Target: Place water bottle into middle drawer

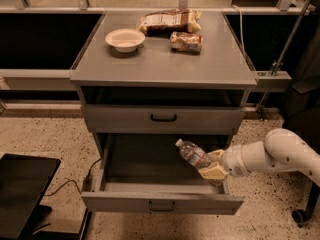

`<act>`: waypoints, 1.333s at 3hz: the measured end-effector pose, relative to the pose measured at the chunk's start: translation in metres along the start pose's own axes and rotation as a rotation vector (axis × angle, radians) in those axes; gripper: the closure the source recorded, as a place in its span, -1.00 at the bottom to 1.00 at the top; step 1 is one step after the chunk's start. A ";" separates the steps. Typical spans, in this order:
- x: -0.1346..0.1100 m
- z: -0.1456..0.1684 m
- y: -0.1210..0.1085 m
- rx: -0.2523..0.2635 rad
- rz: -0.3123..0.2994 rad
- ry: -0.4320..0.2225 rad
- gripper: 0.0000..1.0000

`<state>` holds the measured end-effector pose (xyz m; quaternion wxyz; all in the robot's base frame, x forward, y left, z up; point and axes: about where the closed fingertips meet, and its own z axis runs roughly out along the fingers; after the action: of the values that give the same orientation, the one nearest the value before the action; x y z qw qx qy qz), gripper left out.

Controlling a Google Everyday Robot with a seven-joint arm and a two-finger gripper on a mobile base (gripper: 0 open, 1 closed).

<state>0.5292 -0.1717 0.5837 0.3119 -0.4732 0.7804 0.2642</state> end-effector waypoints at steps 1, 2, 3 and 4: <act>0.001 0.006 0.000 -0.012 -0.007 0.008 1.00; 0.008 0.036 -0.018 -0.042 0.003 -0.006 1.00; 0.017 0.089 -0.048 -0.090 0.019 -0.025 1.00; 0.031 0.137 -0.072 -0.110 0.042 -0.023 1.00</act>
Offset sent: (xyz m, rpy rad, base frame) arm 0.0629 0.0266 -0.0841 0.0736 0.0553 0.0496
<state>0.6156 -0.1222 0.4618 0.2887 -0.4703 0.7707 0.3186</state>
